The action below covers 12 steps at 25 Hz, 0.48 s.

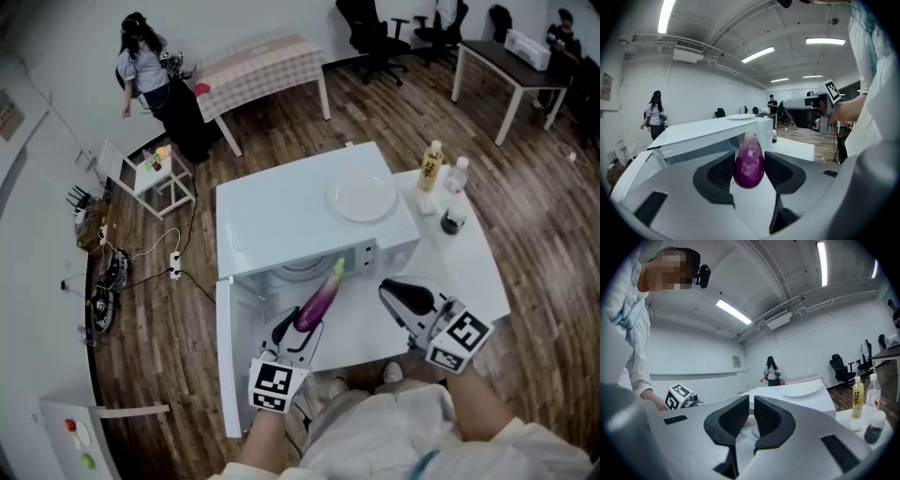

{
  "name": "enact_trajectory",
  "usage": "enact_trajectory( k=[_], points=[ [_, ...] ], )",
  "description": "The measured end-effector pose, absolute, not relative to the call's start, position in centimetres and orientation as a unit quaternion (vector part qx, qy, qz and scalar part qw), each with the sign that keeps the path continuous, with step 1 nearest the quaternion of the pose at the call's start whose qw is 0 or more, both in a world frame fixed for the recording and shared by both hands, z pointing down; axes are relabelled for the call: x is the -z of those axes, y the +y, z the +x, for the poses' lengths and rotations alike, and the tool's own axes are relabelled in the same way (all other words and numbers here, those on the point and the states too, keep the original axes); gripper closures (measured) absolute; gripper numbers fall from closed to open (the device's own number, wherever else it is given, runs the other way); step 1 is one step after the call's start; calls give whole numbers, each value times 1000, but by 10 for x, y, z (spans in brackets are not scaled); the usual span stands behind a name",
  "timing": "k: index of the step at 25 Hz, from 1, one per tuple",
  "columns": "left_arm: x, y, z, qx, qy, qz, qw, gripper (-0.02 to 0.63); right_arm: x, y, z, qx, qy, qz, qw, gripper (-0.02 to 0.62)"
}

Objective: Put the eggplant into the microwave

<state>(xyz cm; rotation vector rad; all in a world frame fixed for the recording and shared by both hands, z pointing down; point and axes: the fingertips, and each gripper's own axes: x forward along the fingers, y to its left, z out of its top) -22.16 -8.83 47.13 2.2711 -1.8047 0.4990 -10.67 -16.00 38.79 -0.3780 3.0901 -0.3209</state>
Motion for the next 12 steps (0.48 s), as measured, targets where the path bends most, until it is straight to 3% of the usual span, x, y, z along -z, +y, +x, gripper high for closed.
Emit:
enact_trajectory(
  k=[12],
  points=[
    [-509,-109,-240,-197,-607,760,119,408,-400,-159,-94,102,984,-149,-1,560]
  ],
)
